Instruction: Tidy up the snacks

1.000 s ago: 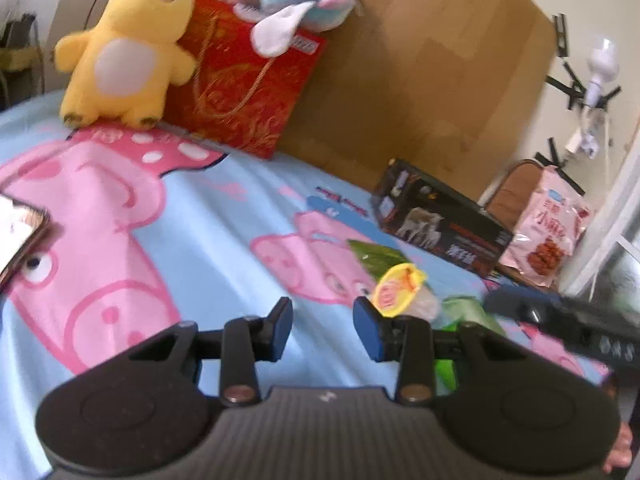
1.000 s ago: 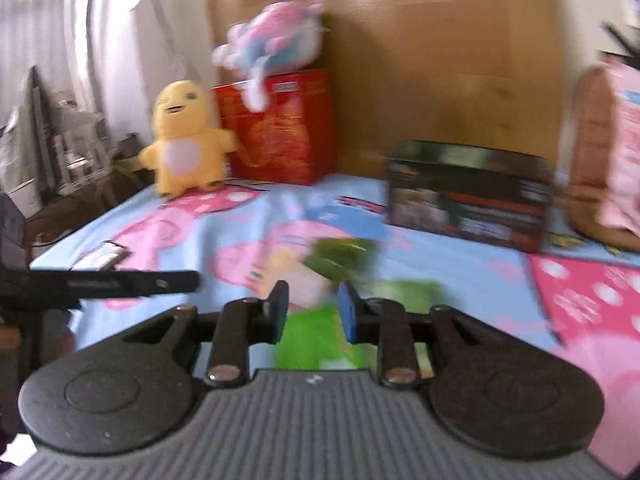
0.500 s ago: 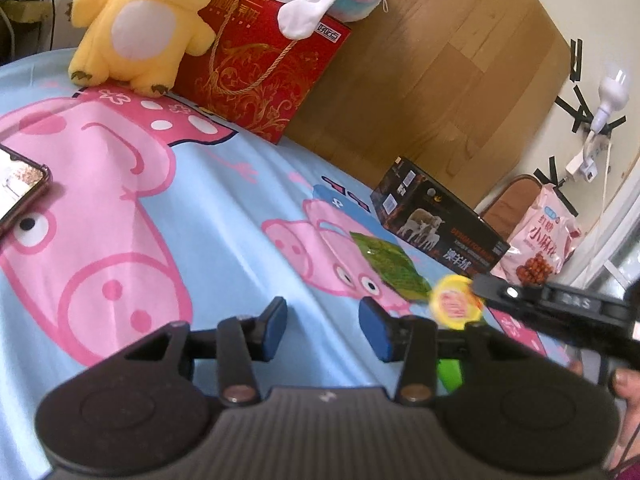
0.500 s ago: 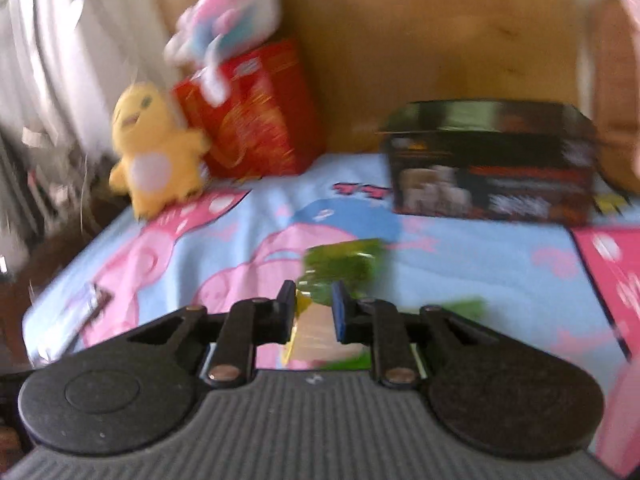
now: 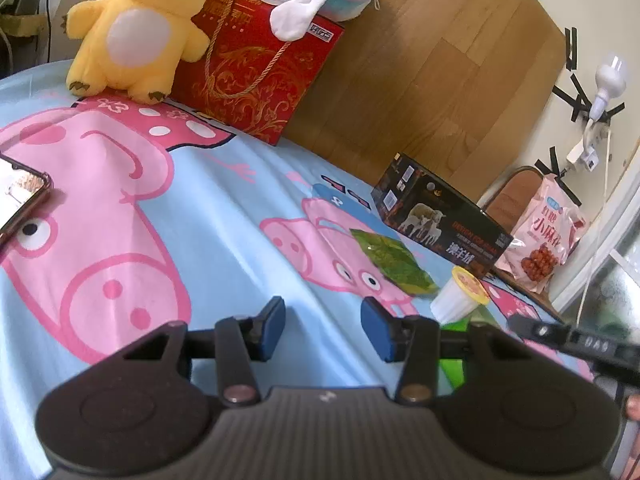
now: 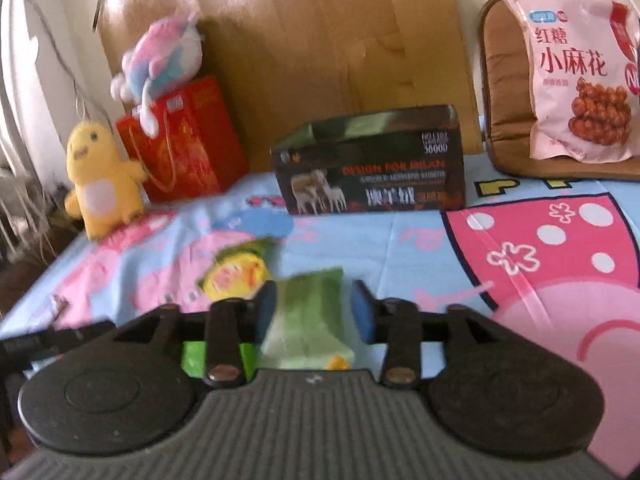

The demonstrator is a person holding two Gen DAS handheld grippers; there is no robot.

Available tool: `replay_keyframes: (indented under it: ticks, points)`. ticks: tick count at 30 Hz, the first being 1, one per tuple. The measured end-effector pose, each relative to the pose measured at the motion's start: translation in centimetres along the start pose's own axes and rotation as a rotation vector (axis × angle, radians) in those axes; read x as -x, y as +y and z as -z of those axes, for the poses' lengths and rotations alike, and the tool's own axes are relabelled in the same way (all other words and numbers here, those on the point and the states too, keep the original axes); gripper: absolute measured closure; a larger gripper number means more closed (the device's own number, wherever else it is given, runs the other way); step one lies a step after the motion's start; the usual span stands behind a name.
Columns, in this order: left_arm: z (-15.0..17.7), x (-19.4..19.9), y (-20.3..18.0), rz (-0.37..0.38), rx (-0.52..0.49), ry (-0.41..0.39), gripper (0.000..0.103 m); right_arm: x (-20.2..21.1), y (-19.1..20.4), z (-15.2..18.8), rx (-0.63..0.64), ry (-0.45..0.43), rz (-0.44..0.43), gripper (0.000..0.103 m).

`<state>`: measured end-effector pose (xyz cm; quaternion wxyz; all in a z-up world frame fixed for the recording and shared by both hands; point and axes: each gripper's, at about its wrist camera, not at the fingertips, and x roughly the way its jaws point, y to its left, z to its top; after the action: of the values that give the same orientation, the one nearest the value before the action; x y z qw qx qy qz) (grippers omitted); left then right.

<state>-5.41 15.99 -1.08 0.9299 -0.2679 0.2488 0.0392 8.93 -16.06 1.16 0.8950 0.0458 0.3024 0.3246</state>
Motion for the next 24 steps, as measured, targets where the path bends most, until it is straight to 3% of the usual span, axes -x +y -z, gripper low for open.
replay_keyframes:
  ticks: [2, 4, 8, 10, 14, 21, 24]
  points:
    - [0.0, 0.0, -0.1, -0.003, -0.005, 0.000, 0.060, -0.7, 0.3, 0.5, 0.032, 0.033, 0.008, 0.048]
    - [0.0, 0.0, 0.0, -0.003, -0.006, 0.000, 0.060, -1.7, 0.8, 1.1, 0.067, 0.068, 0.008, 0.039]
    - [0.0, 0.0, 0.0, 0.001, -0.004, -0.001, 0.060, -3.1, 1.9, 1.9, 0.162, 0.082, 0.058, 0.040]
    - [0.1, 0.0, 0.0, -0.002, -0.008, 0.000, 0.059, -3.0, 2.0, 1.9, 0.189, 0.077, 0.058, 0.046]
    - [0.1, -0.1, -0.3, -0.011, -0.026, 0.001, 0.057, -2.7, 0.2, 1.7, 0.148, 0.046, 0.147, 0.048]
    - [0.1, -0.3, -0.9, -0.031, -0.061, 0.003, 0.056, -1.1, -2.2, 1.0, -0.014, -0.008, 0.103, 0.049]
    - [0.2, -0.3, -1.1, -0.038, -0.075, 0.004, 0.055, -1.6, -1.5, 1.1, 0.046, 0.007, 0.122, 0.048]
